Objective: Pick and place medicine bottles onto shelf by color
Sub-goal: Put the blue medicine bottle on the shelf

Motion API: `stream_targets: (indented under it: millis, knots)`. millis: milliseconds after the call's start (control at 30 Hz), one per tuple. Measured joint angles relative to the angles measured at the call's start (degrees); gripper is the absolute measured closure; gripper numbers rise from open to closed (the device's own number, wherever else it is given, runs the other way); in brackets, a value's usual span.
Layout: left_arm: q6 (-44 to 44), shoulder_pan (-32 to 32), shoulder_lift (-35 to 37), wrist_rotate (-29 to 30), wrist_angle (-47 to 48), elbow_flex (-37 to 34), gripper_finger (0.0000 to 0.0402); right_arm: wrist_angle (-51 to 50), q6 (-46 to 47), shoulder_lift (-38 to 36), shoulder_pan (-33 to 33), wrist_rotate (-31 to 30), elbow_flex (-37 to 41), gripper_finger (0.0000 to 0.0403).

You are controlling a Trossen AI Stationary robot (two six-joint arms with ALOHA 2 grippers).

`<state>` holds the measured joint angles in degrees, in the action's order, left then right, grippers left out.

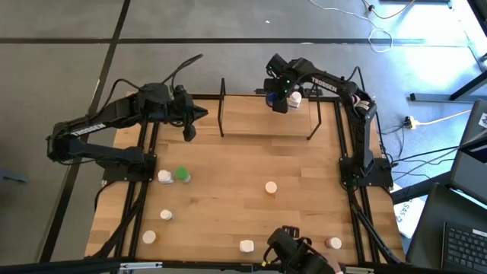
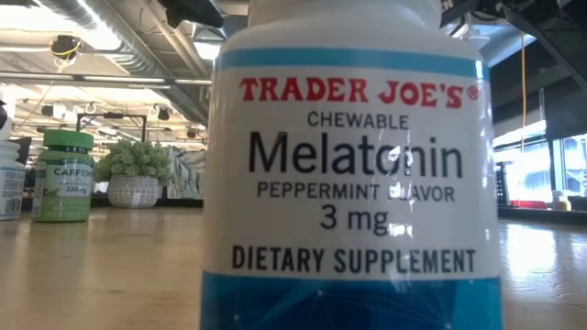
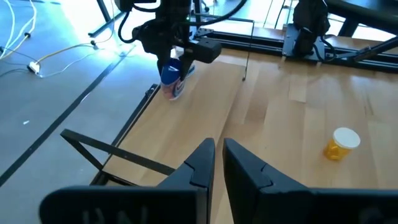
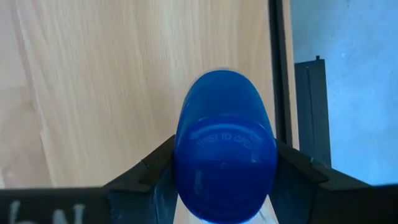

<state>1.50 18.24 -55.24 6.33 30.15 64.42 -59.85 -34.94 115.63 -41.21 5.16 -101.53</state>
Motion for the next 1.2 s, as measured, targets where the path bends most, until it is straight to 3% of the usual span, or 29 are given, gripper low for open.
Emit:
stream_targets:
  millis: [367, 733, 1200]
  knots:
    - [0.0, 0.0, 0.0, 0.0, 0.0, 0.0, 0.0374, 2.5, -1.1, -0.1, 0.0, -0.5, 2.3, 0.0212]
    - [0.0, 0.0, 0.0, 0.0, 0.1, 0.0, 0.0374, 2.9, -1.2, 0.0, 0.0, -1.1, 2.5, 0.0172]
    - [0.0, 0.0, 0.0, 0.0, 0.2, 0.0, 0.0374, 3.0, -1.2, 0.0, 0.1, -3.2, 2.2, 0.0167]
